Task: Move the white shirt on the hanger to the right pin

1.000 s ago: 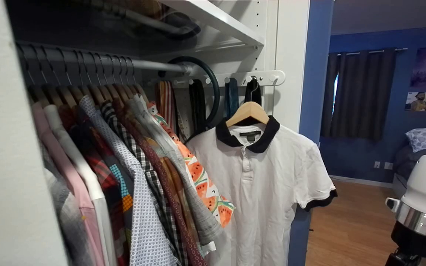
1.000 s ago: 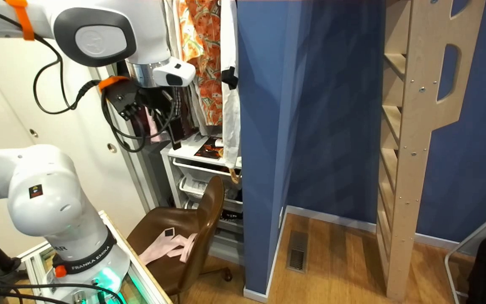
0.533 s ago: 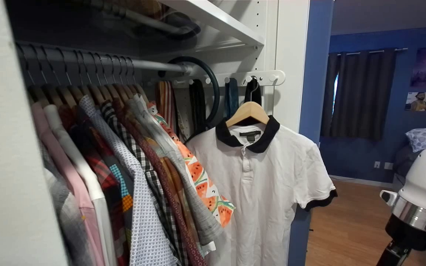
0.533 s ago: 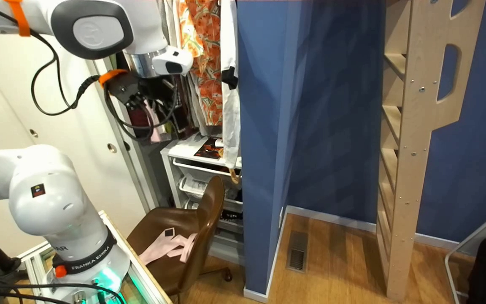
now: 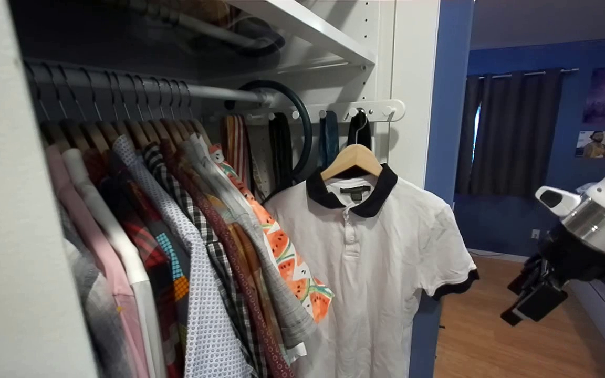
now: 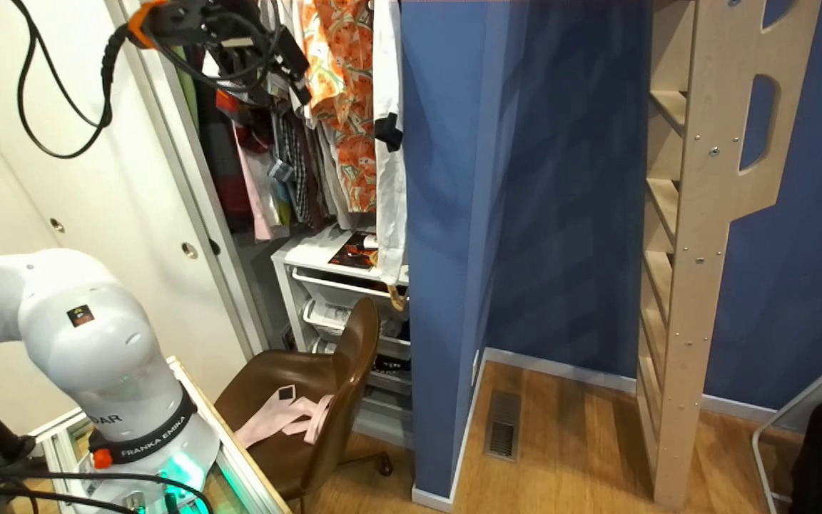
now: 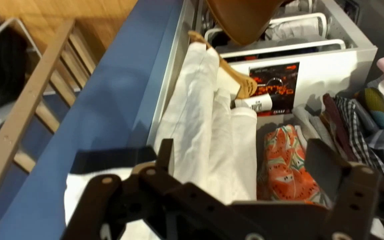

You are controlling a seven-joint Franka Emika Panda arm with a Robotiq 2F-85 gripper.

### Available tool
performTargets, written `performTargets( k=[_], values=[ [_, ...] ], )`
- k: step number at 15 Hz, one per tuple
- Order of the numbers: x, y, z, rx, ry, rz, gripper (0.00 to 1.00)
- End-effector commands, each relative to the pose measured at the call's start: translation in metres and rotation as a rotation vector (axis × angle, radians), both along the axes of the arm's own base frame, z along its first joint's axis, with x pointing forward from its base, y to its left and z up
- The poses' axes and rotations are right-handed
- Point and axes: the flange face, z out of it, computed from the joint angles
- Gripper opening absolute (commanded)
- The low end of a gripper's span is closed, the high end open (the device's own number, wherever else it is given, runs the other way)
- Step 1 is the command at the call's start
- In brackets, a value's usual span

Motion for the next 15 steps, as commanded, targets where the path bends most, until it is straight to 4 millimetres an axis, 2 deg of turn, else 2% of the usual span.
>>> performTargets(
  k=[1, 3, 6, 11, 15],
  values=[
    [0.001, 0.003, 0.015, -0.019, -0.040, 0.033, 1.00],
    [0.002, 0.006, 0.029, -0.037, -0.079, 0.070, 1.00],
    [0.005, 0.007, 0.030, -0.045, -0.078, 0.081, 1.00],
    [0.021, 0.006, 0.088, 0.000, -0.377, 0.100, 1.00],
    [0.046, 0.013, 0.119, -0.010, -0.501, 0.143, 1.00]
  ],
)
